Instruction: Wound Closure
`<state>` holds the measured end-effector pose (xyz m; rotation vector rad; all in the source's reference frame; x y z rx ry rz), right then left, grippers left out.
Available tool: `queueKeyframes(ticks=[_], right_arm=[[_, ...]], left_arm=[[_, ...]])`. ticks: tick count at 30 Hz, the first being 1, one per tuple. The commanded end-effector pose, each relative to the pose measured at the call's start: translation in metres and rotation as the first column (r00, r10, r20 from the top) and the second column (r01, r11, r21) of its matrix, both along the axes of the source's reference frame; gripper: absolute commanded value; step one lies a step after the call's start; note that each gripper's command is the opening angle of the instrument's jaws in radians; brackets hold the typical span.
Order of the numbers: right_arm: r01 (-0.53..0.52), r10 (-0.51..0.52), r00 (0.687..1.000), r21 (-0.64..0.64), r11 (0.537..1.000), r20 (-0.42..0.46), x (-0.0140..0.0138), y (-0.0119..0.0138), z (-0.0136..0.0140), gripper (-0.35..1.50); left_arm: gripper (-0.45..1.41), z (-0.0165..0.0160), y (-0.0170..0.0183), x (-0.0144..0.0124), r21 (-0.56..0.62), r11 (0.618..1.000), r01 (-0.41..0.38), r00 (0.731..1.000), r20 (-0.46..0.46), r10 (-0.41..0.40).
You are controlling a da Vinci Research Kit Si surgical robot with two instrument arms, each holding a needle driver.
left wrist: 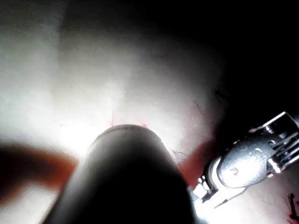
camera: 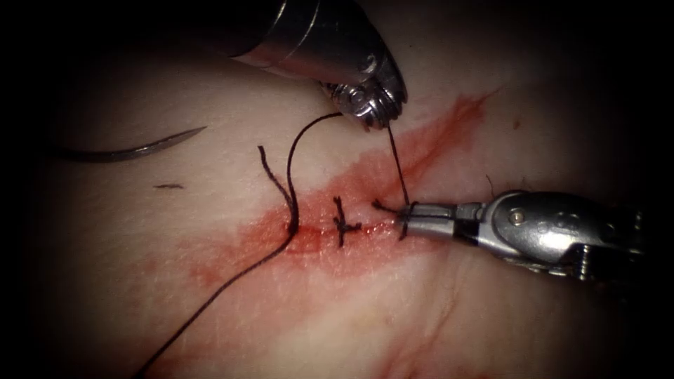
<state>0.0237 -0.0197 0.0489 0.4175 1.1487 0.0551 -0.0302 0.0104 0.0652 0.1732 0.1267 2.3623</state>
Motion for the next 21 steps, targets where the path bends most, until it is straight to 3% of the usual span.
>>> queueKeyframes(ticks=[1, 2, 3, 4, 5, 6, 7, 10, 13, 17, 19, 21], right_arm=[[0.001, -0.001, 1.000, -0.019, 1.000, 0.004, 0.0010, 0.0000, -0.0003, -0.35], [-0.052, 0.053, 0.998, -0.061, 0.997, 0.017, 0.0009, -0.0002, -0.0005, -0.35], [-0.238, 0.241, 0.968, -0.039, 0.970, 0.068, 0.0007, -0.0006, -0.0010, -0.35], [-0.355, 0.354, 0.930, -0.003, 0.935, 0.104, 0.0006, -0.0006, -0.0017, -0.35], [-0.355, 0.354, 0.930, -0.003, 0.935, 0.104, 0.0006, -0.0006, -0.0017, -0.35], [-0.275, 0.270, 0.960, 0.060, 0.960, 0.072, 0.0006, 0.0000, -0.0025, -0.35], [-0.257, 0.253, 0.966, 0.070, 0.964, 0.063, 0.0004, 0.0002, -0.0028, -0.35], [-0.303, 0.300, 0.951, 0.028, 0.953, 0.076, -0.0002, 0.0006, -0.0032, -0.35], [-0.226, 0.227, 0.972, -0.020, 0.974, 0.065, -0.0006, 0.0008, -0.0031, -0.35], [-0.042, 0.042, 0.999, -0.081, 0.996, 0.004, -0.0008, 0.0010, -0.0026, -0.35], [0.120, -0.130, 0.990, -0.149, 0.982, -0.060, -0.0007, 0.0011, -0.0026, -0.35], [0.163, -0.176, 0.982, -0.168, 0.972, -0.067, -0.0007, 0.0012, -0.0026, -0.35]], left_arm=[[-0.45, 0.0004, 0.0005, -0.0004, 0.000, 1.000, 0.005, 1.000, 0.000, -0.005], [-0.45, 0.0004, 0.0005, -0.0003, 0.001, 1.000, 0.002, 1.000, -0.002, -0.002], [-0.45, 0.0004, 0.0005, -0.0001, 0.001, 1.000, 0.006, 1.000, -0.004, -0.006], [-0.45, 0.0003, 0.0004, 0.0001, 0.003, 1.000, 0.001, 1.000, -0.006, 0.000], [-0.45, 0.0003, 0.0004, 0.0001, 0.003, 1.000, 0.001, 1.000, -0.006, 0.000], [-0.45, 0.0003, 0.0002, 0.0002, 0.003, 1.000, 0.002, 1.000, -0.010, -0.002], [-0.45, 0.0003, 0.0001, 0.0003, 0.004, 1.000, 0.000, 1.000, -0.012, 0.000], [-0.45, 0.0002, -0.0001, 0.0006, 0.005, 1.000, -0.001, 1.000, -0.018, 0.001], [-0.45, 0.0002, 0.0000, 0.0008, 0.006, 1.000, -0.002, 1.000, -0.019, 0.003], [-0.45, 0.0002, 0.0000, 0.0010, 0.007, 1.000, -0.005, 1.000, -0.021, 0.005], [-0.45, 0.0002, -0.0001, 0.0011, 0.008, 1.000, -0.008, 1.000, -0.022, 0.008], [-0.45, 0.0002, -0.0001, 0.0012, 0.007, 1.000, -0.007, 1.000, -0.023, 0.007]])
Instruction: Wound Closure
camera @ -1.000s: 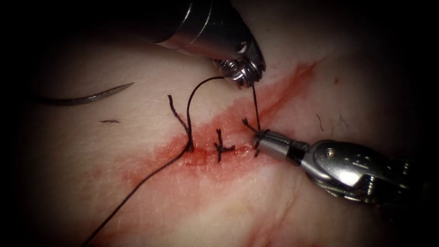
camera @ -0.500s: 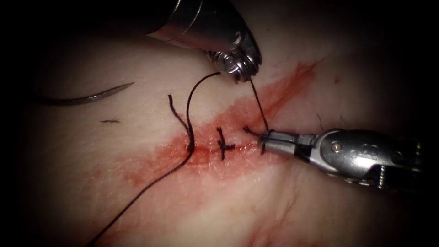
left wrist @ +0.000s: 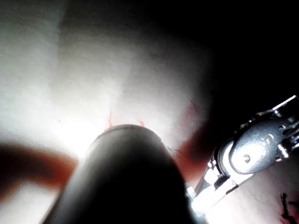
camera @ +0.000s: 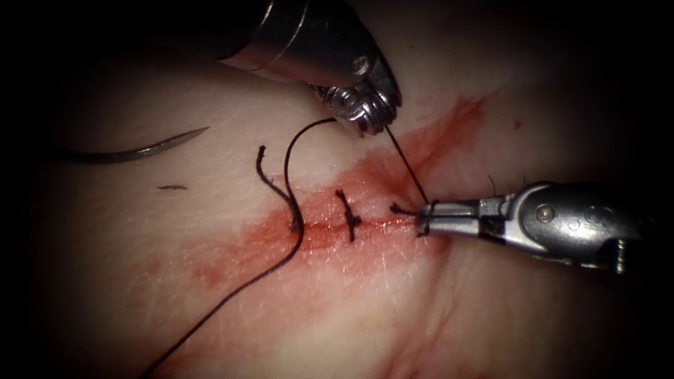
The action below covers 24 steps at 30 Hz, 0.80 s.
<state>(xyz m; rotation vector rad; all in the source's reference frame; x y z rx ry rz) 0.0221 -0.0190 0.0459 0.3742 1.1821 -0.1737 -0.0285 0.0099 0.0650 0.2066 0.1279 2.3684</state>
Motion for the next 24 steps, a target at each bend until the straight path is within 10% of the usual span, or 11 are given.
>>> queueKeyframes(ticks=[1, 6, 12, 21, 24], right_arm=[[0.065, -0.065, 0.998, -0.032, 0.997, -0.021, 0.0011, 0.0006, 0.0004, -0.35], [-0.115, 0.114, 0.993, -0.031, 0.993, -0.027, 0.0011, 0.0008, 0.0004, -0.35], [-0.489, 0.487, 0.872, 0.040, 0.871, 0.043, 0.0026, 0.0004, 0.0009, -0.35], [-0.735, 0.722, 0.673, 0.044, 0.676, 0.162, 0.0036, -0.0007, 0.0022, -0.35], [-0.835, 0.809, 0.529, -0.012, 0.550, 0.257, 0.0035, -0.0002, 0.0014, -0.35]], left_arm=[[-0.45, 0.0005, 0.0003, -0.0005, -0.003, 1.000, 0.000, 1.000, 0.001, 0.000], [-0.45, 0.0004, -0.0005, -0.0004, -0.003, 1.000, -0.009, 1.000, 0.005, 0.009], [-0.45, -0.0024, -0.0050, -0.0003, 0.086, 0.995, -0.047, 0.997, 0.066, 0.041], [-0.45, -0.0075, -0.0154, -0.0002, 0.213, 0.969, -0.126, 0.984, 0.153, 0.094], [-0.45, -0.0086, -0.0167, 0.0002, 0.214, 0.969, -0.128, 0.981, 0.170, 0.092]])
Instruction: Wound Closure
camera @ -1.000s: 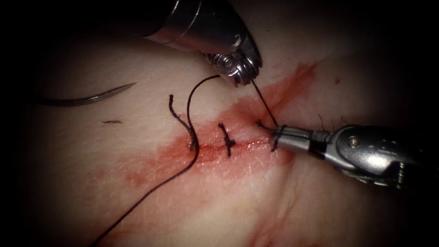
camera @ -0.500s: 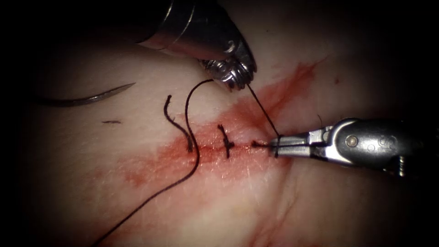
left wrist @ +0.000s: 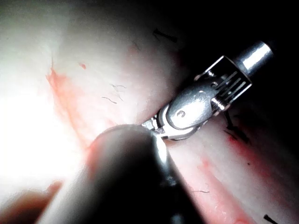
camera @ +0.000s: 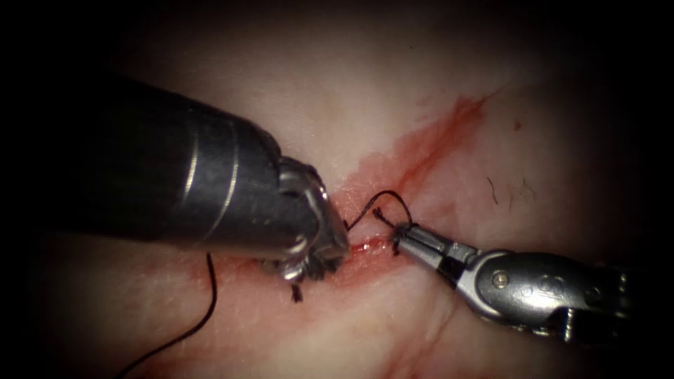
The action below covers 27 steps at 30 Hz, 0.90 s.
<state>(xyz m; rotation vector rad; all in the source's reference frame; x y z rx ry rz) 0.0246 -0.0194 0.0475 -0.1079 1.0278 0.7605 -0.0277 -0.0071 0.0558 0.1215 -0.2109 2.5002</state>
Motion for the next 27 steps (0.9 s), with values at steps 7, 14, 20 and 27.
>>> queueKeyframes(ticks=[7, 14, 20, 27], right_arm=[[-0.258, 0.247, 0.963, 0.098, 0.961, 0.112, 0.0012, 0.0004, -0.0025, -0.35], [-0.225, 0.230, 0.973, 0.289, 0.931, 0.017, -0.0005, 0.0008, -0.0049, -0.35], [0.034, 0.012, 0.993, 0.369, 0.929, -0.120, -0.0025, 0.0005, -0.0054, -0.35], [0.388, -0.328, 0.907, 0.218, 0.896, -0.265, -0.0032, 0.0002, -0.0033, -0.35]], left_arm=[[-0.45, 0.0010, 0.0007, -0.0003, -0.003, 1.000, -0.009, 1.000, 0.004, 0.009], [-0.45, 0.0011, 0.0012, -0.0001, -0.002, 1.000, -0.012, 1.000, 0.006, 0.012], [-0.45, 0.0011, 0.0018, -0.0001, -0.001, 1.000, -0.011, 1.000, 0.006, 0.011], [-0.45, 0.0015, 0.0078, -0.0006, -0.094, 0.995, 0.012, 1.000, -0.013, -0.014]])
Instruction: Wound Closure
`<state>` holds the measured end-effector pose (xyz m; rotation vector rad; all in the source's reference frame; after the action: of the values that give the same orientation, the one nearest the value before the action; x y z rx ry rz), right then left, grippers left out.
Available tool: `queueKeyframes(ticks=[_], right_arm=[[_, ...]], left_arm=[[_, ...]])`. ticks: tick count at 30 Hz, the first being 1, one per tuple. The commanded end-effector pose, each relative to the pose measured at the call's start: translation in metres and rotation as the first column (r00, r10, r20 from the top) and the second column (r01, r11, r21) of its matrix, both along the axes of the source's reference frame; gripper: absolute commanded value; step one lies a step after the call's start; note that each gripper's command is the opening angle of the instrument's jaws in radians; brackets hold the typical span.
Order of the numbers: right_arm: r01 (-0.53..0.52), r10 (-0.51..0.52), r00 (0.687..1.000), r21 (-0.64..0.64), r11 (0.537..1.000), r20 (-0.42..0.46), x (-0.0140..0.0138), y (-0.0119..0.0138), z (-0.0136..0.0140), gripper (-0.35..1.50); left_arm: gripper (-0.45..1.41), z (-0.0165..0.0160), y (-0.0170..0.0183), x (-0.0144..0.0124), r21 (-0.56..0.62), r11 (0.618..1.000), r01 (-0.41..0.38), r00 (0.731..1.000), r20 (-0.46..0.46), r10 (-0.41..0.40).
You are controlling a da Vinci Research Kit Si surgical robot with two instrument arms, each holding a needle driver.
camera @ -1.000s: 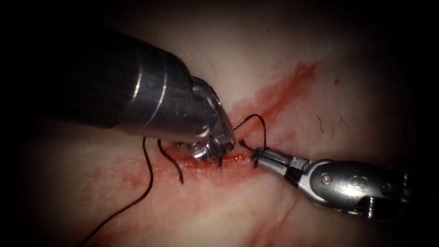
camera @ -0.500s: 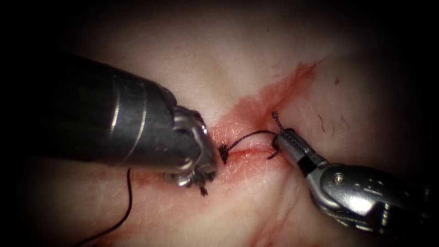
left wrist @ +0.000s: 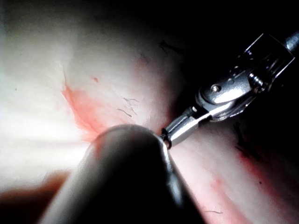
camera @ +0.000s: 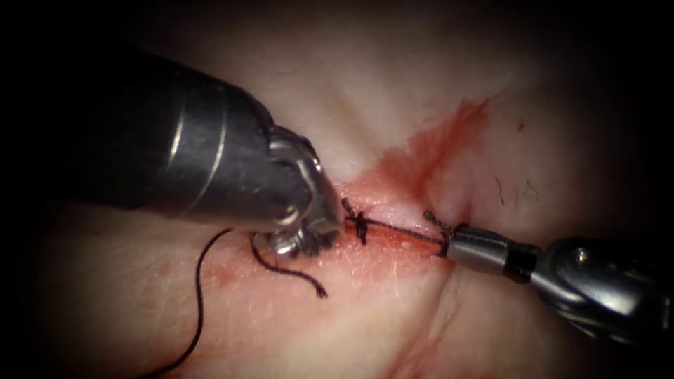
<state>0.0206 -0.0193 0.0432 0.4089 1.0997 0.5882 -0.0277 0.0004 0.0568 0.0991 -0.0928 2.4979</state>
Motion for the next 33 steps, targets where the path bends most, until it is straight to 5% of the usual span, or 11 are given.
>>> queueKeyframes(ticks=[1, 8, 12, 16, 22, 29, 32, 33], right_arm=[[0.032, -0.033, 0.999, -0.035, 0.999, -0.016, 0.0008, 0.0000, 0.0014, -0.35], [0.120, -0.136, 0.989, -0.211, 0.970, -0.058, 0.0024, -0.0002, 0.0037, -0.35], [0.119, -0.137, 0.989, -0.266, 0.957, -0.048, 0.0037, -0.0006, 0.0042, -0.35], [0.212, -0.256, 0.963, -0.346, 0.914, -0.087, 0.0040, -0.0013, 0.0049, -0.35], [0.157, -0.195, 0.978, -0.366, 0.917, -0.069, 0.0037, -0.0001, 0.0039, -0.35], [0.129, -0.171, 0.981, -0.352, 0.927, -0.093, 0.0024, 0.0017, 0.0026, -0.35], [0.111, -0.159, 0.981, -0.352, 0.930, -0.111, 0.0026, 0.0019, 0.0021, -0.35], [0.106, -0.156, 0.981, -0.352, 0.930, -0.116, 0.0027, 0.0019, 0.0019, -0.35]], left_arm=[[-0.45, 0.0007, 0.0014, -0.0008, -0.012, 1.000, 0.012, 1.000, -0.002, -0.012], [-0.45, 0.0009, 0.0124, -0.0034, -0.156, 0.981, 0.114, 0.993, 0.007, -0.115], [-0.45, 0.0012, 0.0147, -0.0042, -0.191, 0.972, 0.136, 0.991, 0.011, -0.136], [-0.45, 0.0018, 0.0165, -0.0047, -0.218, 0.965, 0.147, 0.989, 0.014, -0.147], [-0.45, 0.0006, 0.0136, -0.0038, -0.171, 0.976, 0.135, 0.991, 0.034, -0.131], [-0.45, -0.0023, 0.0062, -0.0015, 0.110, 0.987, 0.121, 0.993, 0.003, -0.122], [-0.45, -0.0028, 0.0030, -0.0003, 0.235, 0.967, 0.095, 0.995, -0.019, -0.093], [-0.45, -0.0026, 0.0004, 0.0010, 0.347, 0.934, 0.082, 0.997, -0.043, -0.071]])
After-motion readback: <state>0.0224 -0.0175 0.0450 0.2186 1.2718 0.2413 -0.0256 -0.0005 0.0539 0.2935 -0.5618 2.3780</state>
